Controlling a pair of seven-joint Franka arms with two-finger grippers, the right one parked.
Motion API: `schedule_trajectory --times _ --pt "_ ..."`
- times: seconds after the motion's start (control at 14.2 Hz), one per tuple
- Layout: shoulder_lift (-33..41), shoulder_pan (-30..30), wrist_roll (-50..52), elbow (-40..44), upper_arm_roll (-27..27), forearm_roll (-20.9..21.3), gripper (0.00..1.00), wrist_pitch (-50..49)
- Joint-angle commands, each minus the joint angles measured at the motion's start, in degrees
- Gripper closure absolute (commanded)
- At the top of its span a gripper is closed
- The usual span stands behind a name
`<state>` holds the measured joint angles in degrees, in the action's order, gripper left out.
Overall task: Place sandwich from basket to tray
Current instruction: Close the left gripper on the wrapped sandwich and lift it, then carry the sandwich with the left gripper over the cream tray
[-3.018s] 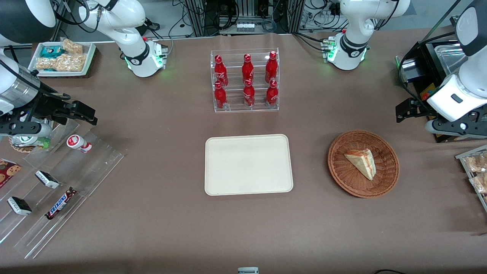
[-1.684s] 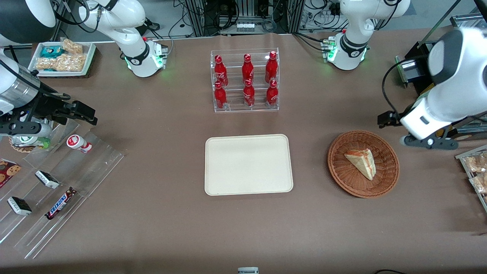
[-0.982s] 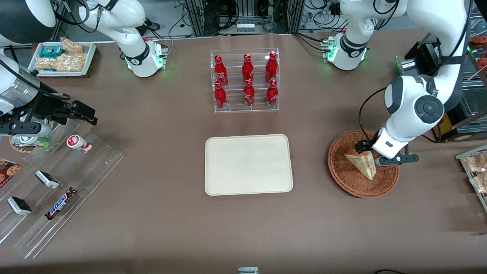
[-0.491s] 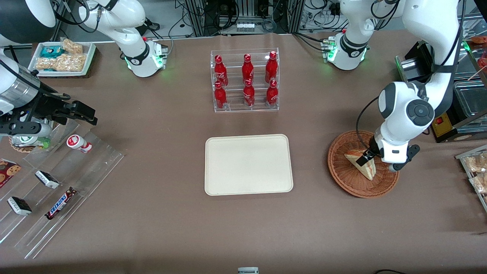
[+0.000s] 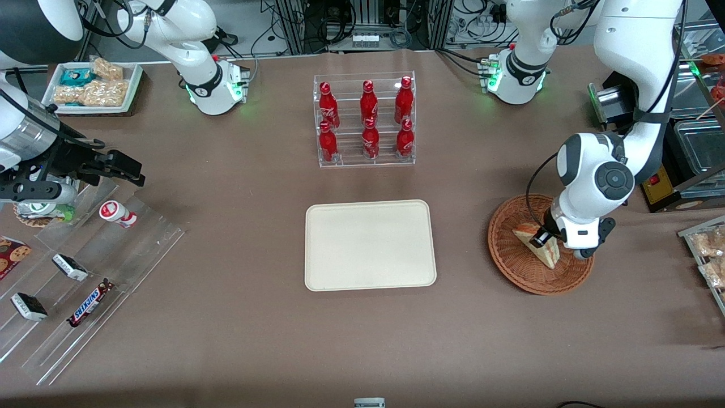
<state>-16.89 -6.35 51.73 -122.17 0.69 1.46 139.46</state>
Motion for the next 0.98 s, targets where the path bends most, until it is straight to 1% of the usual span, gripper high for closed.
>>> schedule_trajectory --times 0.0,0.14,0.21,0.42,0.49,0.63,0.91 --pt "0.9 -0.5 1.36 5.51 0.01 0.91 0.92 -6.97" --pt "0.72 -1.29 1.36 10.09 -0.34 0.82 0.92 -13.22" --pt "0.81 -3.12 1.44 11.85 -0.43 0.56 0.92 -14.81" --pt "0.55 -9.35 2.49 15.11 -0.51 0.03 0.92 -15.35" --pt "0.37 -11.12 3.8 15.38 -0.51 -0.75 0.92 -15.09" --pt "-2.25 -16.12 4.43 17.91 -0.51 -2.68 0.91 -12.82" --pt "-11.21 -24.92 6.28 26.87 -0.51 -2.26 0.9 -11.4"
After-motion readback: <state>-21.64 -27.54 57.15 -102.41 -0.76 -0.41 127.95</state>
